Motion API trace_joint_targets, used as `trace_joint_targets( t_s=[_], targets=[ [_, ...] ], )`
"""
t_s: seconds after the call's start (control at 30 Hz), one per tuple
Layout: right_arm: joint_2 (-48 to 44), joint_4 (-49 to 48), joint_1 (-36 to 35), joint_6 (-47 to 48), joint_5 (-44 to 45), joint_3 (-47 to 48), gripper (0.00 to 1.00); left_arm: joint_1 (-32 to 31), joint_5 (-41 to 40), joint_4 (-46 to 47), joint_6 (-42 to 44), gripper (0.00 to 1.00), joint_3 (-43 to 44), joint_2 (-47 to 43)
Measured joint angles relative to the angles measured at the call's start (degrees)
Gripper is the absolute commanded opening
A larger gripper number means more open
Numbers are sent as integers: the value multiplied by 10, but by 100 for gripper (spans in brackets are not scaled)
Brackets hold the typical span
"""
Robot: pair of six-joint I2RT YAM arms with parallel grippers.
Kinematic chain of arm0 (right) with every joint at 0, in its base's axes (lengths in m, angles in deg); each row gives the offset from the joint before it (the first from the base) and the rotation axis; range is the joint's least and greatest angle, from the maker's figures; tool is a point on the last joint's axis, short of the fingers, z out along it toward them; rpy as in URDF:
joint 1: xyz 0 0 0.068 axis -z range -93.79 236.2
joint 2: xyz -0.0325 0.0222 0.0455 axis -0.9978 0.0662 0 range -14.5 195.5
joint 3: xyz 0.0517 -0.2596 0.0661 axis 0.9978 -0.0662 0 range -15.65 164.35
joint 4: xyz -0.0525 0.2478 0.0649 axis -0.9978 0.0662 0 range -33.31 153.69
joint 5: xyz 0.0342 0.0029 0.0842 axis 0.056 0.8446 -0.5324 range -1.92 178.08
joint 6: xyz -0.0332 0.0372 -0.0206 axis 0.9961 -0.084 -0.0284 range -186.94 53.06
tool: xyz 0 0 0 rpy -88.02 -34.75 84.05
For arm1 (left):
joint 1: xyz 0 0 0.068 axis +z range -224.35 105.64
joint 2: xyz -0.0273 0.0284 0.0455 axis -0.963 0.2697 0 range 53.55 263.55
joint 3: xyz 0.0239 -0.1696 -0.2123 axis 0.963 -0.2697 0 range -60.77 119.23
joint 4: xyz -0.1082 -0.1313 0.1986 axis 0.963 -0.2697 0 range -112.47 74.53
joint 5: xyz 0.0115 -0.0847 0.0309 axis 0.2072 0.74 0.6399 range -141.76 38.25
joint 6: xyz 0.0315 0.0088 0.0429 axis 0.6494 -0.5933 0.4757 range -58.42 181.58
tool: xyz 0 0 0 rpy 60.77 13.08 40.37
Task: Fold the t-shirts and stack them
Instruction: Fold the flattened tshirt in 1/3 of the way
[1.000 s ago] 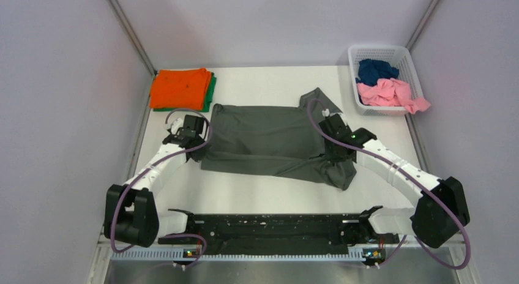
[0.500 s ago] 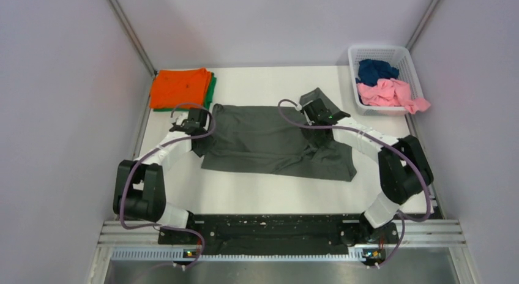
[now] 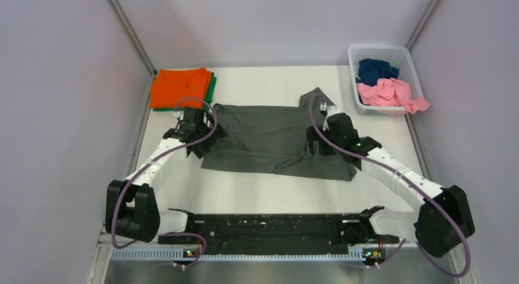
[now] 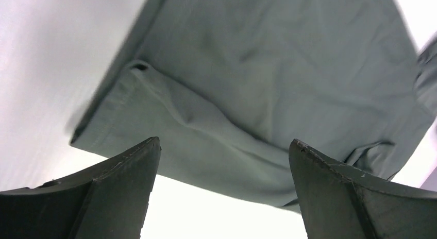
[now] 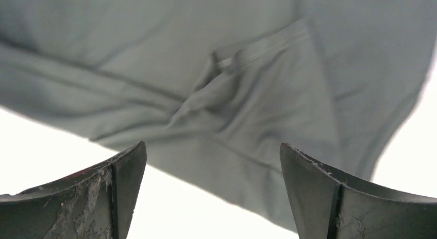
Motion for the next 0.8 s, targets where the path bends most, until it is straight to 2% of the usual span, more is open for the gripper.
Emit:
trace_joint_targets(
  t_s=[0.13,0.27,0.4,0.6,0.8],
  targets=[
    [-36,-50,0,-34,-106,-68,99,-19,50,15,9,99,-25,40],
    [10,-90,0,-51,-158,-72,99,-24,78,29,12,99,-27,84],
    [75,-118,0,-56,-174,-61,99,-24,76,43,21,99,-17,124],
    [187,-143,0,-56,-168,2,99,-24,71,43,31,99,59,213],
    [275,-166,0,-56,-169,96,99,-24,59,42,37,99,89,238]
  ],
)
